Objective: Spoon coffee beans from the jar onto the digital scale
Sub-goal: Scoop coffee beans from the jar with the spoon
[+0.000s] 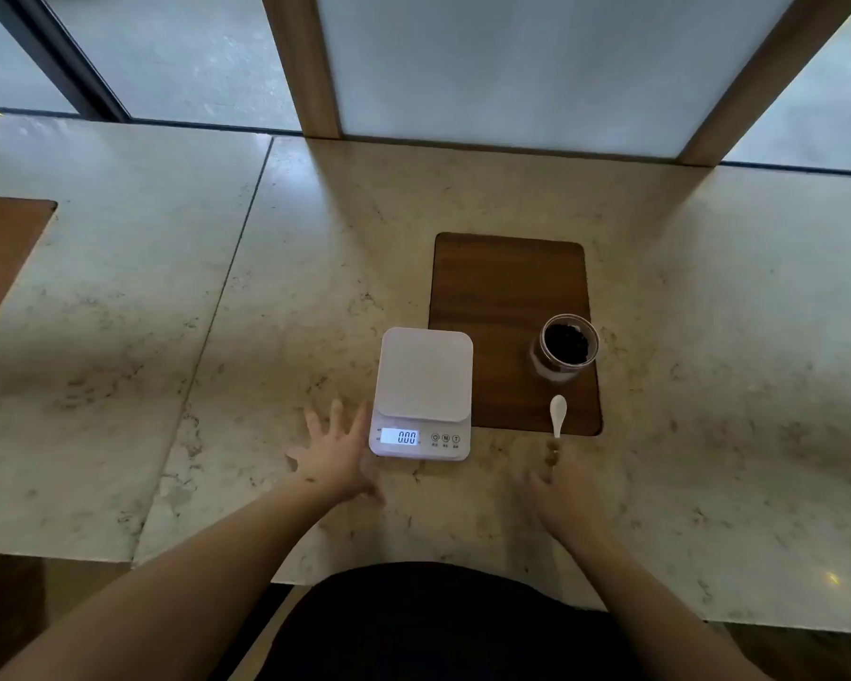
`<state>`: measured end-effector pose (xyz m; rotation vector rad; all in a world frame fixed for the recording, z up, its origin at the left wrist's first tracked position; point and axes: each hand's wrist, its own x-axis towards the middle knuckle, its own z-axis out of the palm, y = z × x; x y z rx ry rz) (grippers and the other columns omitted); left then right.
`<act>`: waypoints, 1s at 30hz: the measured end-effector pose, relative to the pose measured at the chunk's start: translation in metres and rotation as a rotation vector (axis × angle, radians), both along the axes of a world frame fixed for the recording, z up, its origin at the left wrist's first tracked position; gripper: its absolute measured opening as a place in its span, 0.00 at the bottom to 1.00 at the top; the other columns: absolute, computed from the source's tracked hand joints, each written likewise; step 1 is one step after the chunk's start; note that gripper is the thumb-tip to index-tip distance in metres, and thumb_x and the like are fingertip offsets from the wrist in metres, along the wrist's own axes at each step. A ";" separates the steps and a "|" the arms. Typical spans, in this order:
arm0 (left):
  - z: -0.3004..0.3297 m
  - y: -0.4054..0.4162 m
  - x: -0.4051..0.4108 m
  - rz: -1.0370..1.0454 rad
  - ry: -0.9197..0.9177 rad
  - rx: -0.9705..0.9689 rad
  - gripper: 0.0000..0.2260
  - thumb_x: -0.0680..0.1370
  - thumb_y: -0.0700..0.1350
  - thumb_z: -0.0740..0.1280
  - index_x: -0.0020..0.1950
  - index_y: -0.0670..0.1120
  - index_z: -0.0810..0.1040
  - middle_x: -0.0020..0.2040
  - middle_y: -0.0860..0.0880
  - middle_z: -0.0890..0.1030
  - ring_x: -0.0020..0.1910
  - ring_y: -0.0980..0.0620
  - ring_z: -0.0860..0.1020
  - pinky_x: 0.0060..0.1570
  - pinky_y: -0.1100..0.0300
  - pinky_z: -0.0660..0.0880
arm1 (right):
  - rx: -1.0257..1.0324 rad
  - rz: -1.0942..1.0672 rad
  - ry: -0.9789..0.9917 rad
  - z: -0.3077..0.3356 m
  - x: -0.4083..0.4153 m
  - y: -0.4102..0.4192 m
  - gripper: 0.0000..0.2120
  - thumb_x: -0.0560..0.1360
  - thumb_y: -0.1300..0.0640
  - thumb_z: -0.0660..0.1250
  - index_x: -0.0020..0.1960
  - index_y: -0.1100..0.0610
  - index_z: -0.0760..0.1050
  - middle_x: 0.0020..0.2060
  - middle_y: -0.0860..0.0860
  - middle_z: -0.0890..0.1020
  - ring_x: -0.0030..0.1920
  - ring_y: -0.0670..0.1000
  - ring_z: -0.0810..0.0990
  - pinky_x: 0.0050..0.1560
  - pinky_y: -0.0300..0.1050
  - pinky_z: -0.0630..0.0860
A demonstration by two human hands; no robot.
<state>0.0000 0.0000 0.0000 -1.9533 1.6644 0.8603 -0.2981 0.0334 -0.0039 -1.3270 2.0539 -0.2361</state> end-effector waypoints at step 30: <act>-0.020 -0.010 0.003 -0.012 -0.017 0.022 0.69 0.56 0.66 0.81 0.73 0.67 0.26 0.80 0.47 0.34 0.76 0.30 0.35 0.62 0.18 0.57 | 0.189 -0.089 -0.199 -0.001 -0.012 -0.030 0.18 0.81 0.53 0.59 0.38 0.59 0.79 0.31 0.51 0.83 0.26 0.46 0.73 0.27 0.41 0.69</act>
